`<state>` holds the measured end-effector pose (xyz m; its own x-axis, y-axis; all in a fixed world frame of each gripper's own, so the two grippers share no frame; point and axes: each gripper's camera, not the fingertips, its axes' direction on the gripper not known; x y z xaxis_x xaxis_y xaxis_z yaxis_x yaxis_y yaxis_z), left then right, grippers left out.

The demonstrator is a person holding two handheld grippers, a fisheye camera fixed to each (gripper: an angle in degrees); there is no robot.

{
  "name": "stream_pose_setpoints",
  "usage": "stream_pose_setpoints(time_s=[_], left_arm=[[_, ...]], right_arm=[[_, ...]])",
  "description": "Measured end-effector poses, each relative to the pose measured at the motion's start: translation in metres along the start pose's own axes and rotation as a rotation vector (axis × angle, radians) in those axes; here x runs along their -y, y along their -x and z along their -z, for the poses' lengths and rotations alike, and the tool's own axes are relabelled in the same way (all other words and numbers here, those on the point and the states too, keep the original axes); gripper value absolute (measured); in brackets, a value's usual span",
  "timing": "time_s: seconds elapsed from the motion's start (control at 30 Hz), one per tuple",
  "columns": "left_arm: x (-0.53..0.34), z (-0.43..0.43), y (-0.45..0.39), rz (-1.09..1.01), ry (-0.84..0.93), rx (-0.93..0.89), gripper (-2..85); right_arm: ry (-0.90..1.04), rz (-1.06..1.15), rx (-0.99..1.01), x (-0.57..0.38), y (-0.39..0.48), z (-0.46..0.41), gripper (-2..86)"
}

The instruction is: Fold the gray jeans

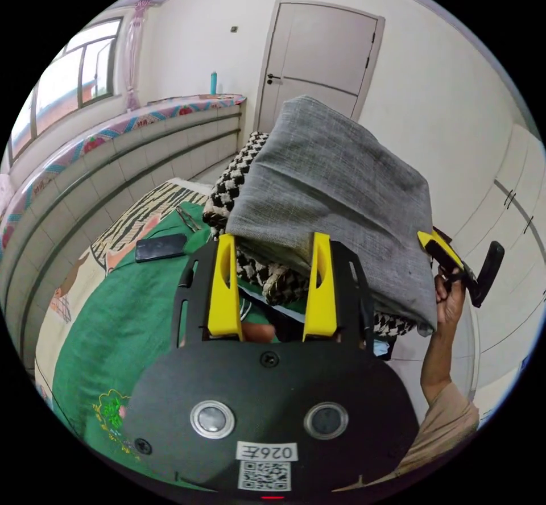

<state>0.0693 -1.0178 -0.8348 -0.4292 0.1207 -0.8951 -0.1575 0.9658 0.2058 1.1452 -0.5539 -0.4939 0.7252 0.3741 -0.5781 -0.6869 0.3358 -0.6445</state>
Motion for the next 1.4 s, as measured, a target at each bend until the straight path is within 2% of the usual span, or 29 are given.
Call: stream_pose_setpoints(time_s=[0.1,0.23,0.37,0.5,0.67,0.83,0.9,1.07,1.2,1.3,1.4], left_arm=[[-0.008,0.018,0.01,0.011,-0.101,0.006,5.3],[-0.014,0.033,0.032,0.017,-0.119,-0.056,2.9],[-0.029,0.042,0.066,0.083,-0.127,-0.158,1.7],[-0.049,0.079,0.103,0.122,-0.215,-0.353,1.1],[-0.092,0.163,0.152,0.187,-0.387,-0.564,0.9],[-0.173,0.29,0.197,0.15,-0.548,-0.544,0.9],[-0.23,0.361,0.222,0.141,-0.636,-0.508,0.9],[-0.364,0.506,0.257,0.126,-0.784,-0.335,0.9],[-0.483,0.618,0.267,0.115,-0.888,-0.135,1.0],[-0.539,0.662,0.276,0.12,-0.891,-0.013,1.1],[-0.567,0.646,0.313,0.191,-0.759,-0.032,1.6]], right_arm=[[-0.013,0.02,-0.02,0.009,-0.003,0.003,4.4],[-0.032,0.138,-0.042,0.019,0.014,0.01,4.3],[0.082,0.104,-0.082,0.03,0.015,-0.009,3.8],[-0.038,0.057,0.093,0.036,0.026,0.014,0.2],[-0.18,0.196,0.236,0.04,0.104,0.05,-0.2],[-0.222,0.312,0.484,0.037,0.215,0.077,-0.3],[-0.203,0.343,0.59,0.034,0.257,0.081,-0.3],[-0.058,0.441,0.87,0.006,0.39,0.067,-0.3],[0.151,0.419,1.237,-0.048,0.506,0.035,-0.3],[0.287,0.365,1.38,-0.1,0.579,0.005,-0.2],[0.466,0.345,1.335,-0.162,0.634,-0.042,0.3]])
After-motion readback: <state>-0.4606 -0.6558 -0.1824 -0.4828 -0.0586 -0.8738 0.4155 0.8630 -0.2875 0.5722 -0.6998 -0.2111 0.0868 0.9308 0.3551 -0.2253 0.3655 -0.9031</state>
